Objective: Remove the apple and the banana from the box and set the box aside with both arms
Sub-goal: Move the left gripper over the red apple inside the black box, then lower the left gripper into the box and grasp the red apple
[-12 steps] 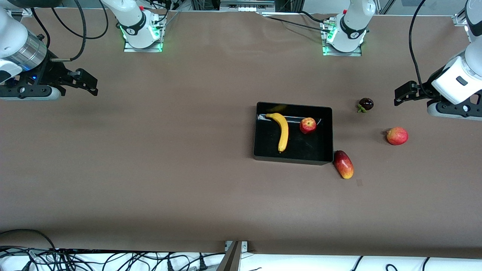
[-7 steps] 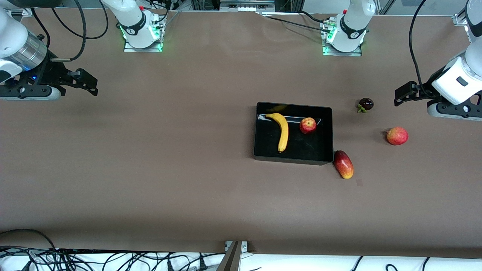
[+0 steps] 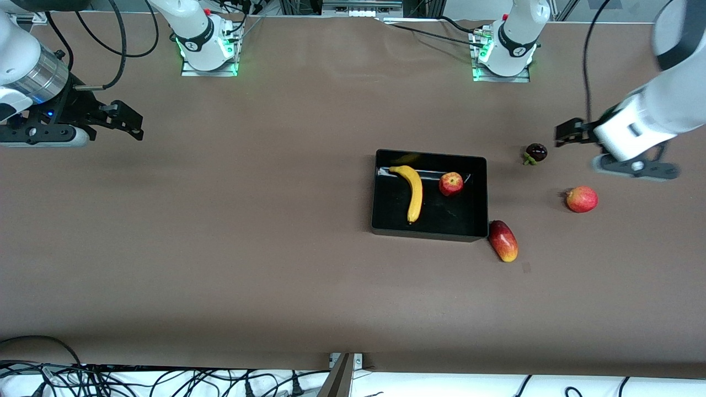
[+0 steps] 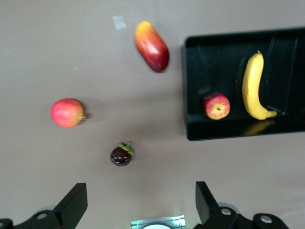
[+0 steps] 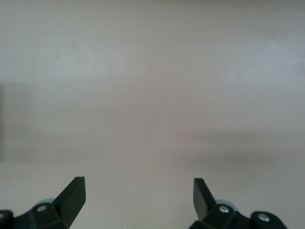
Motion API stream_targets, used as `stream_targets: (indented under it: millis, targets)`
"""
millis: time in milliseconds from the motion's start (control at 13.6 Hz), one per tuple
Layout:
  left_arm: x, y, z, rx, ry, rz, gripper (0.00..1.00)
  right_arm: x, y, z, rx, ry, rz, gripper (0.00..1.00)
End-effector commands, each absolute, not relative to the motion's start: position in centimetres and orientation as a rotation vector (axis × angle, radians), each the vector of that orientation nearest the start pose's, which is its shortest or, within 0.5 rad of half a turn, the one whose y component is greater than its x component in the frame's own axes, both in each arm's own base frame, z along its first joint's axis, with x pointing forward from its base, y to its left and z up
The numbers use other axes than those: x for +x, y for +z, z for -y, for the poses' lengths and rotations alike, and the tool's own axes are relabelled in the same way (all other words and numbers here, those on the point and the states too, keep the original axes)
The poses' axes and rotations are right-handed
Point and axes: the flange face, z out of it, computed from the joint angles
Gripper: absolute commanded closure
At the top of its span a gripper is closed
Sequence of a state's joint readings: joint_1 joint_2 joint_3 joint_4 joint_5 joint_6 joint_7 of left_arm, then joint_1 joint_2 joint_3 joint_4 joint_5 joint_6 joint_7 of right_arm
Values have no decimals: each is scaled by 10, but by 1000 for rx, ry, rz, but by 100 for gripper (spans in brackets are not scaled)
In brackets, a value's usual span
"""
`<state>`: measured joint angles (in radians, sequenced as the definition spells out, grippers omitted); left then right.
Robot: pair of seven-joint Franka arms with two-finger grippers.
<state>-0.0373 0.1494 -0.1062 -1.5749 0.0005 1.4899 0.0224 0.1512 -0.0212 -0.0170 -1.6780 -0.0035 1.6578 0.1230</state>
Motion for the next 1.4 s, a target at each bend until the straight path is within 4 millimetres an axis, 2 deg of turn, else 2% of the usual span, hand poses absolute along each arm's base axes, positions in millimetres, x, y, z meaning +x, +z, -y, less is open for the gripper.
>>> stream_targets:
  millis: [0,221,442,516,737,811,959,1106,1327]
  targets:
    - [597,476,131,-3069,432,-334,0,550,599,-72,-3154,-12,19,0]
    - [614,415,173,-3073,392,-288,0,550,598,-72,-3156,-8,19,0]
    - [613,350,191,-3075,397,-320,0,550,598,-72,-3156,-8,19,0]
    - [603,330,202,-3069,406,-344,0,550,598,-72,-3156,-5,19,0]
    - [561,281,236,-3038,419,-249,0,550,598,-72,-3156,-5,19,0]
    - [560,277,231,-3050,386,-238,0,550,598,-72,-3155,-5,19,0]
    - [551,264,235,-3053,377,-236,0,550,597,-72,-3157,-3,19,0]
    - [540,240,225,-3073,329,-234,0,550,597,-72,-3156,-5,21,0]
    - [528,220,228,-3081,305,-245,0,550,598,-74,-3156,-10,26,0]
